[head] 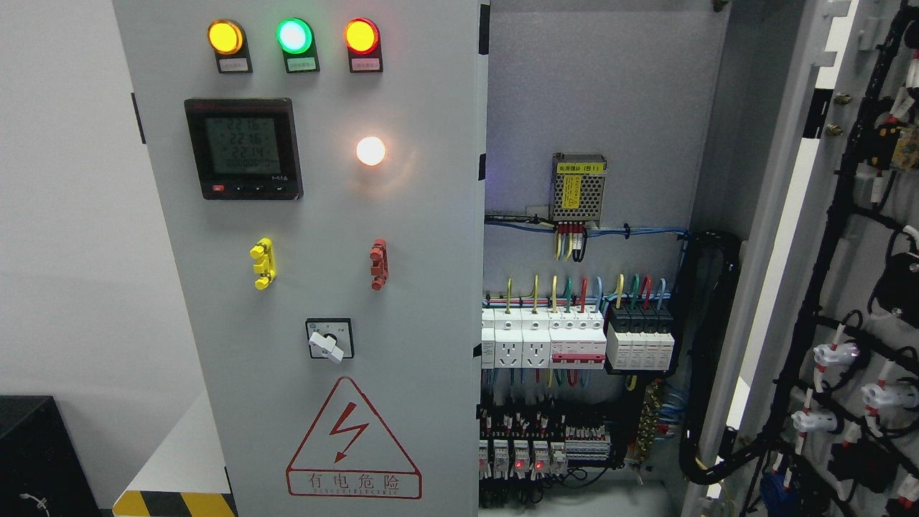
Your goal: Open door with both hands
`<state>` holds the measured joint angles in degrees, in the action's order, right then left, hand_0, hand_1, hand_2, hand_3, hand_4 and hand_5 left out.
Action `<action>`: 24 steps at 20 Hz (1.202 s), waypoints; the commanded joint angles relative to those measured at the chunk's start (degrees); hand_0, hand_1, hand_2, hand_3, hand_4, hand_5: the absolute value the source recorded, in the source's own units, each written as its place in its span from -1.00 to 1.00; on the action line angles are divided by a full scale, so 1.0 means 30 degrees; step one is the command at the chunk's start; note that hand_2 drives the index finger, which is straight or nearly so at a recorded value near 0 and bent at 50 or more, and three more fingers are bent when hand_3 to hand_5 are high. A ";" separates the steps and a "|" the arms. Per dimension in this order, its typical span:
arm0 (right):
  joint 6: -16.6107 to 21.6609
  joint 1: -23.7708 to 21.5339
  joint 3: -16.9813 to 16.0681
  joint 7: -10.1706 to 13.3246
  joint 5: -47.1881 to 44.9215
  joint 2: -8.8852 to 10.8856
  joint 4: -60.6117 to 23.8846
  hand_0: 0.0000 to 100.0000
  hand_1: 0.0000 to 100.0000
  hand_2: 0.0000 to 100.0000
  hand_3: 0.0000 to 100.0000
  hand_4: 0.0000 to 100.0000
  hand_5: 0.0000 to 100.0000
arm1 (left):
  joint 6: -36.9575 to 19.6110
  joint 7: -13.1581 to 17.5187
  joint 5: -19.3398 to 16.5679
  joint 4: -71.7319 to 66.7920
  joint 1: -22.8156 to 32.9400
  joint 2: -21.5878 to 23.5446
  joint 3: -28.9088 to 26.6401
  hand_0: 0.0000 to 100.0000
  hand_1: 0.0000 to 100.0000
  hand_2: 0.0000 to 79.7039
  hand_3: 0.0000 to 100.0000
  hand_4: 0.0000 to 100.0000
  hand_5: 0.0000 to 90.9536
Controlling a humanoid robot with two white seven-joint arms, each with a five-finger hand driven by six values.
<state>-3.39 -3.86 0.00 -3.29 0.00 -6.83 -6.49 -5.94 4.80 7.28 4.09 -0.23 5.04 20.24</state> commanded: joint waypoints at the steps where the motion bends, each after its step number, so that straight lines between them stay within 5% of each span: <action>1: 0.0016 -0.0848 0.0527 0.0011 -0.0323 0.1304 -0.9918 -1.00 -1.00 -1.00 -1.00 -1.00 -1.00 | 0.0133 -0.0106 -0.3046 -0.2652 0.0135 -0.3205 -0.7890 -1.00 -1.00 -1.00 -1.00 -1.00 -1.00; 4: 0.0016 -0.3359 0.0527 0.0011 -0.0381 0.2305 -1.7527 -1.00 -1.00 -1.00 -1.00 -1.00 -1.00 | 0.0133 -0.0106 -0.1494 -0.2448 0.0368 -0.3234 -0.7744 -1.00 -1.00 -1.00 -1.00 -1.00 -1.00; 8: 0.0016 -0.7578 0.0497 0.0011 -0.0411 0.1957 -2.7346 -1.00 -1.00 -1.00 -1.00 -1.00 -1.00 | 0.0133 -0.0135 -0.1403 -0.2594 0.0487 -0.3234 -0.7772 -1.00 -1.00 -1.00 -1.00 -1.00 -1.00; 13: 0.0920 -1.1570 0.2925 0.0011 -0.0440 0.1955 -3.4627 -1.00 -1.00 -1.00 -1.00 -1.00 -1.00 | 0.0104 -0.0106 -0.1461 -0.2477 0.0457 -0.3116 -0.7714 -1.00 -1.00 -1.00 -1.00 -1.00 -1.00; 19: 0.6249 -1.0933 0.6293 0.0011 -0.0499 0.2131 -3.7589 -1.00 -1.00 -1.00 -1.00 -1.00 -1.00 | -0.0013 -0.0106 -0.1520 -0.2418 0.0457 -0.3321 -0.7655 -1.00 -1.00 -1.00 -1.00 -1.00 -1.00; 24: 0.8537 -0.7244 0.6592 0.0040 -0.0499 0.2189 -3.7711 -1.00 -1.00 -1.00 -1.00 -1.00 -1.00 | -0.0043 -0.0106 -0.1665 -0.2389 0.0340 -0.3468 -0.7568 -1.00 -1.00 -1.00 -1.00 -1.00 -1.00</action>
<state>18.27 -31.79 11.70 -3.20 0.00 -0.82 -95.64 -5.96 4.41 2.68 -2.40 -0.01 -3.70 -0.17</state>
